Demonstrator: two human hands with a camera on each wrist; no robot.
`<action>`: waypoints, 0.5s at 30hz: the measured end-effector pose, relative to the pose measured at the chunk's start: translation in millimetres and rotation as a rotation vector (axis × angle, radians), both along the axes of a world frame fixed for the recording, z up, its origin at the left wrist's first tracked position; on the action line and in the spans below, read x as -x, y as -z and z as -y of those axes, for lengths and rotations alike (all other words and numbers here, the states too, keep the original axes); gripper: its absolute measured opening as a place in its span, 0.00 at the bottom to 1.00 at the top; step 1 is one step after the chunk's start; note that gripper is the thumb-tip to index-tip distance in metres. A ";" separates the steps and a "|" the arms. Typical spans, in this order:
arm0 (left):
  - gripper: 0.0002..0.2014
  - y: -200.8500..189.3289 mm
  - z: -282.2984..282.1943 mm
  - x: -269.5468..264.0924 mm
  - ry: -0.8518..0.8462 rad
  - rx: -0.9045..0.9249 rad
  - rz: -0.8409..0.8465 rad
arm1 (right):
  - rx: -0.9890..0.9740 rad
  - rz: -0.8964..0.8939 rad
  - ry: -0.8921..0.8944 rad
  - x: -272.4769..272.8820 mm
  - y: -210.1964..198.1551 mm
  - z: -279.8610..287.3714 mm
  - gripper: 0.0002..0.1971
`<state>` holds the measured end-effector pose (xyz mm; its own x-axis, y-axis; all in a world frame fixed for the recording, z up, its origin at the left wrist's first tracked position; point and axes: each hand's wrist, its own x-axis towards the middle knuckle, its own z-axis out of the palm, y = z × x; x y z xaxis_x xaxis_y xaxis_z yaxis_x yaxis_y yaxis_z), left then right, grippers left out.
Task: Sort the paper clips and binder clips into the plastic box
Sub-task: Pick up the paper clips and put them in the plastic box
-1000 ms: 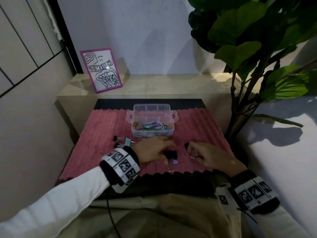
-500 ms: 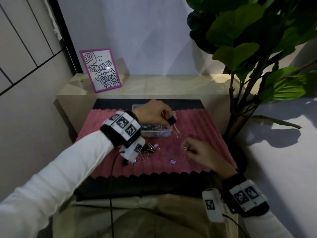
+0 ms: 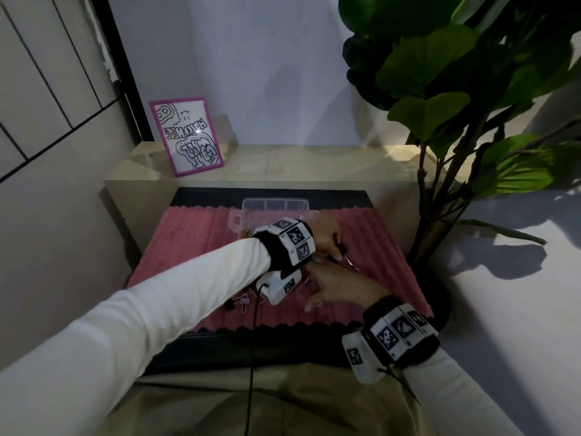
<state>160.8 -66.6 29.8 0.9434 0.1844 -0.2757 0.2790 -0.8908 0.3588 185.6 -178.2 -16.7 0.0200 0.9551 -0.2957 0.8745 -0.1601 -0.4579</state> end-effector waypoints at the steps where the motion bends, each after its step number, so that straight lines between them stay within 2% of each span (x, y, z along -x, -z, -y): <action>1: 0.18 -0.9 -1.7 1.5 0.003 0.024 -0.016 | 0.015 0.000 0.002 -1.2 -0.3 -0.9 0.42; 5: 0.20 -21.0 -12.8 26.6 0.031 0.046 -0.009 | 0.014 -0.112 0.065 -3.4 -2.4 -7.8 0.22; 7: 0.19 -30.2 -25.0 51.8 0.003 0.051 0.035 | -0.018 -0.141 0.083 -4.6 -3.1 -8.7 0.17; 11: 0.13 -26.0 -48.3 118.0 -0.047 0.026 0.041 | 0.006 -0.149 0.088 -6.8 -3.6 -7.9 0.14; 15: 0.11 -3.1 -49.9 163.6 -0.061 0.061 0.088 | 0.051 -0.106 0.037 -4.0 -4.7 -7.1 0.16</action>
<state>-2.8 -16.7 33.0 0.9519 0.2278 -0.2049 0.2973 -0.8486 0.4375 189.6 -171.1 -12.0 0.0209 0.9380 -0.3460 0.8148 -0.2165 -0.5378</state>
